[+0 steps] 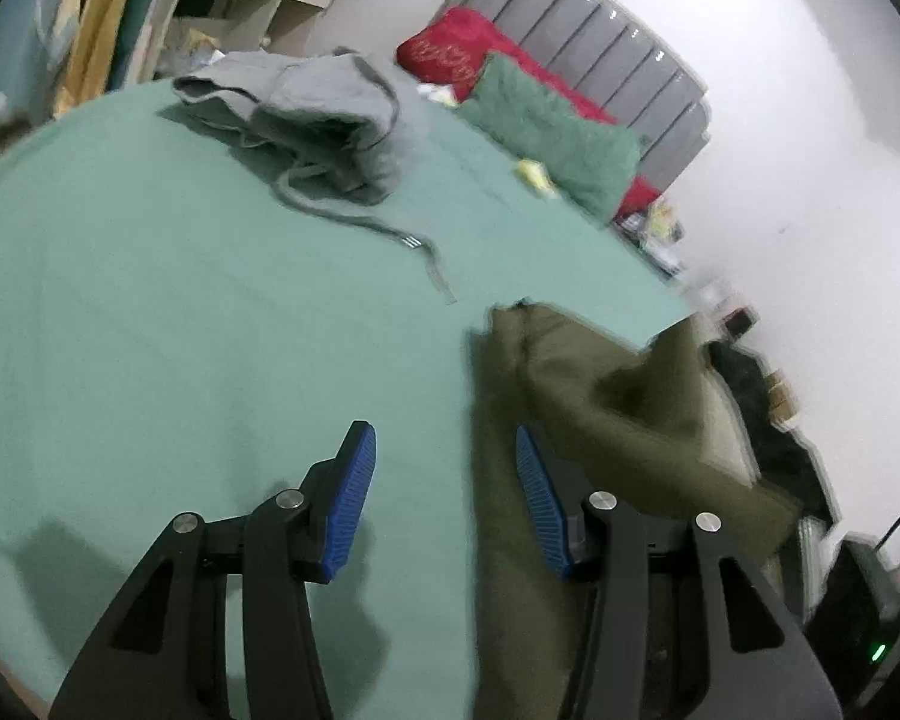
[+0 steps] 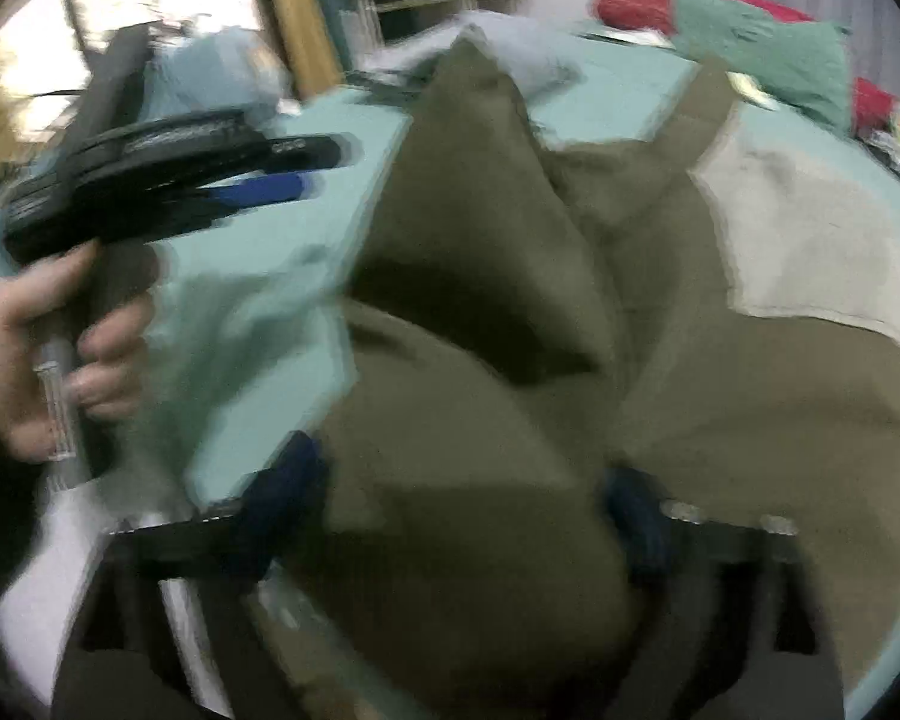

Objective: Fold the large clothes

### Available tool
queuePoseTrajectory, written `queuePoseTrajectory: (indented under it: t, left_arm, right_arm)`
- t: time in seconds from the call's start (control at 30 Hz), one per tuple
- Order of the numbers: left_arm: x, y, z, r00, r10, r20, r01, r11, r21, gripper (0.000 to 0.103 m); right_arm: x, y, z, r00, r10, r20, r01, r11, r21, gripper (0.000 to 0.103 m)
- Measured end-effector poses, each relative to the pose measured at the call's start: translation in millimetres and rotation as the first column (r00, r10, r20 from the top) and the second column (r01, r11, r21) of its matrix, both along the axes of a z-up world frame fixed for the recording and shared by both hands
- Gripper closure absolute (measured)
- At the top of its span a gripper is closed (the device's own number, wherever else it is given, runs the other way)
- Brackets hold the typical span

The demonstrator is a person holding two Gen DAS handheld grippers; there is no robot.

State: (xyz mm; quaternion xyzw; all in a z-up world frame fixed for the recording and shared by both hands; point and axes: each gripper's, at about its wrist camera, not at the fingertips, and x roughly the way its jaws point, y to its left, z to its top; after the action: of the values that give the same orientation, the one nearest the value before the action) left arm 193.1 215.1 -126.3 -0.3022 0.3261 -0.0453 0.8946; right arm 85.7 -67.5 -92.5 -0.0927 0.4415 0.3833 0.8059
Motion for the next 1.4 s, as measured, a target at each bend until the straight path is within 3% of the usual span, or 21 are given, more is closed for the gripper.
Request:
queuePoseTrajectory:
  t: [0.1, 0.17, 0.33, 0.43, 0.5, 0.57, 0.67, 0.73, 0.77, 0.8, 0.83, 0.87, 0.9, 1.0, 1.1, 1.2, 1.27, 1.4]
  left_arm:
    - [-2, -5, 7, 0.998, -0.04, 0.051, 0.043, 0.997, -0.056, 0.05]
    - [-1, -19, 20, 0.995, -0.079, 0.057, 0.083, 0.995, -0.063, 0.046]
    - [6, -61, 69, 0.968, -0.211, 0.134, 0.213, 0.977, -0.005, 0.044]
    - [14, -102, 93, 0.94, -0.313, 0.138, 0.3, 0.948, 0.106, 0.042]
    - [26, -132, 87, 0.917, -0.396, 0.056, 0.38, 0.906, 0.185, 0.041]
    - [40, -159, 62, 0.892, -0.443, -0.086, 0.45, 0.856, 0.253, 0.041]
    - [43, -178, 24, 0.903, -0.38, -0.203, 0.43, 0.805, 0.407, 0.041]
    - [42, -180, 0, 0.891, -0.355, -0.282, 0.447, 0.788, 0.424, 0.041]
    - [36, -179, -10, 0.879, -0.372, -0.299, 0.47, 0.785, 0.404, 0.047]
    - [32, -177, -14, 0.872, -0.392, -0.294, 0.483, 0.787, 0.384, 0.066]
    - [26, -173, -19, 0.867, -0.409, -0.285, 0.491, 0.8, 0.344, 0.074]
    - [22, -168, -20, 0.869, -0.41, -0.276, 0.485, 0.814, 0.32, 0.088]
    - [15, -159, -18, 0.883, -0.395, -0.252, 0.46, 0.835, 0.302, 0.093]
    - [-6, -134, 0, 0.923, -0.334, -0.192, 0.375, 0.892, 0.253, 0.095]
    - [-25, -108, 9, 0.948, -0.265, -0.174, 0.299, 0.93, 0.215, 0.095]
    - [-32, -101, -9, 0.946, -0.223, -0.233, 0.28, 0.926, 0.252, 0.095]
    - [-29, -96, -26, 0.931, -0.195, -0.309, 0.271, 0.936, 0.223, 0.094]
    - [-35, -99, -22, 0.932, -0.186, -0.31, 0.268, 0.931, 0.246, 0.09]
  right_arm:
    - [-10, -7, 7, 0.999, 0.028, -0.021, -0.028, 0.999, 0.023, 0.004]
    - [-18, -25, 20, 0.998, 0.038, -0.04, -0.034, 0.995, 0.095, 0.004]
    - [-45, -68, 52, 0.998, 0.047, -0.03, -0.039, 0.973, 0.228, 0.004]
    - [-60, -96, 70, 0.999, 0.044, 0.016, -0.046, 0.954, 0.295, 0.004]
    - [-62, -113, 72, 0.999, -0.016, 0.052, 0.0, 0.955, 0.297, 0.004]
    - [-56, -133, 68, 0.992, -0.112, 0.064, 0.09, 0.955, 0.281, 0.004]
    - [-36, -169, 52, 0.956, -0.292, 0.024, 0.279, 0.932, 0.233, 0.004]
    - [-25, -193, 37, 0.927, -0.374, -0.03, 0.369, 0.895, 0.249, 0.004]
    - [-23, -198, 31, 0.917, -0.395, -0.045, 0.394, 0.886, 0.244, 0.004]
    - [-16, -202, 23, 0.901, -0.43, -0.054, 0.431, 0.876, 0.217, 0.004]
    - [-11, -203, 15, 0.892, -0.447, -0.061, 0.45, 0.87, 0.2, 0.004]
    - [-9, -202, 9, 0.891, -0.449, -0.072, 0.454, 0.868, 0.202, 0.004]
    - [-5, -200, -2, 0.888, -0.45, -0.1, 0.461, 0.863, 0.207, 0.004]
    - [4, -199, -12, 0.894, -0.423, -0.147, 0.446, 0.868, 0.218, 0.004]
    - [15, -176, -33, 0.911, -0.368, -0.186, 0.404, 0.888, 0.219, 0.004]
    - [22, -161, -49, 0.914, -0.343, -0.217, 0.389, 0.893, 0.225, 0.001]
    - [28, -147, -60, 0.922, -0.319, -0.218, 0.363, 0.909, 0.204, 0.001]
    - [24, -143, -48, 0.927, -0.322, -0.191, 0.354, 0.921, 0.162, 0.001]
